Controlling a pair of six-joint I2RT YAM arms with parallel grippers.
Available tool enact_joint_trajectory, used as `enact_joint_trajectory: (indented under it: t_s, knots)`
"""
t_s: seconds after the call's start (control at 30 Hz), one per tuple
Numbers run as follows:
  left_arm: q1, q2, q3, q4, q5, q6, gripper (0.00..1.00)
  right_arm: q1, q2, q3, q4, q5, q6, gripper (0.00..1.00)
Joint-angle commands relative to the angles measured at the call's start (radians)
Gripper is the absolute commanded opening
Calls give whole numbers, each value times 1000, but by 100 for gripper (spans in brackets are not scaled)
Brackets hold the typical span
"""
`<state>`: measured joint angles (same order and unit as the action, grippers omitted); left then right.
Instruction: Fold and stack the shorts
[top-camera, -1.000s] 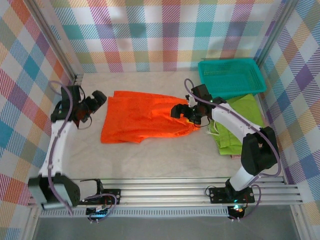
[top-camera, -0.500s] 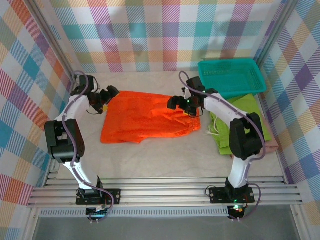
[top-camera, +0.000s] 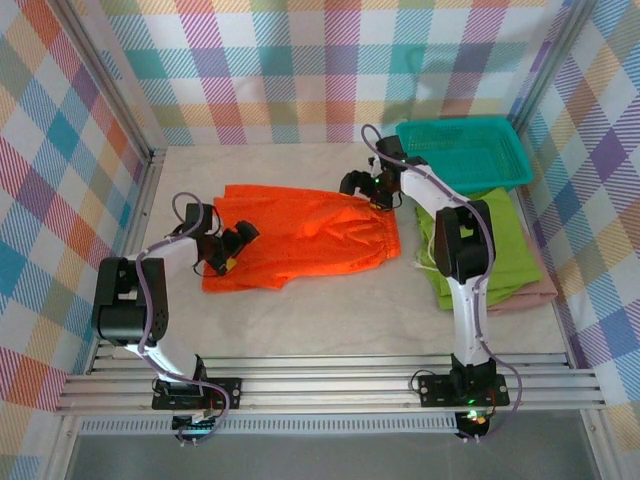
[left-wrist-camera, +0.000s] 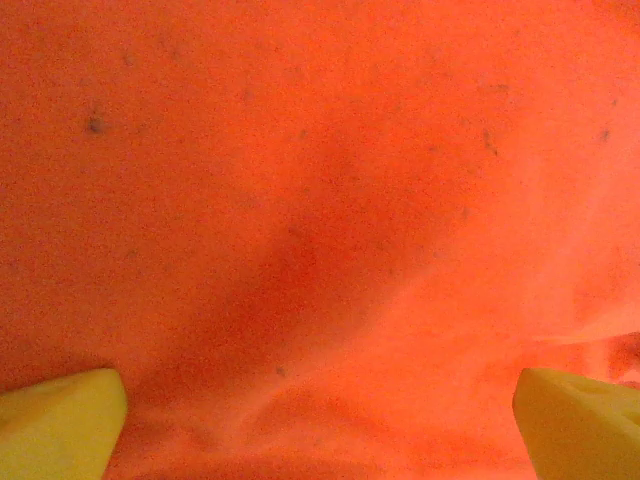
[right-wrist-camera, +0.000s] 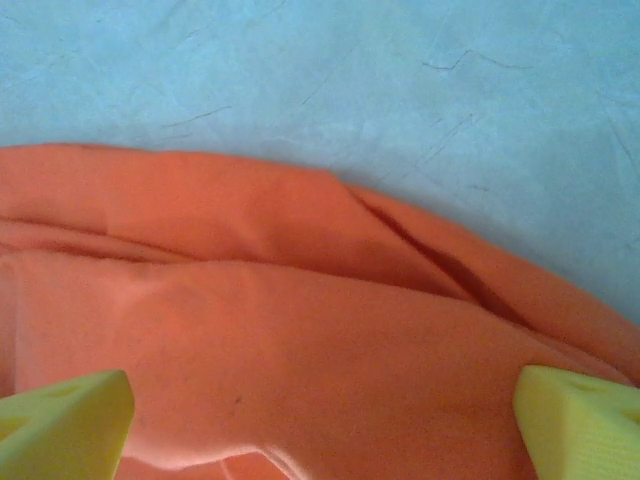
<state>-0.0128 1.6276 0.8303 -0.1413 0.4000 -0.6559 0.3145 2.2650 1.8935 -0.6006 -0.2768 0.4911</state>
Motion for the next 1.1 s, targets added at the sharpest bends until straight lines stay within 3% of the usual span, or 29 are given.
enact_joint_trajectory:
  t_s: [0.0, 0.17, 0.37, 0.47, 0.6, 0.73, 1.07]
  knots:
    - [-7, -9, -76, -51, -128, 1, 100, 0, 36, 37, -51, 18, -11, 97]
    - [0, -109, -174, -128, -250, 0, 100, 9, 24, -39, -43, 35, 25, 97]
    - [0, -298, -291, -207, -265, -31, 100, 96, -128, -254, 72, 30, 17, 97]
    - [4, -432, -257, -283, -265, -15, 100, 121, -223, -325, 118, 24, 16, 97]
    - [7, -542, -69, -362, -227, 17, 100, 121, -354, -359, 133, 32, 24, 98]
    - [8, -466, 119, -372, -157, 40, 100, 122, -474, -428, 166, 6, 48, 98]
    - [10, -67, 320, -182, -96, 66, 100, 123, -587, -677, 238, -65, 156, 98]
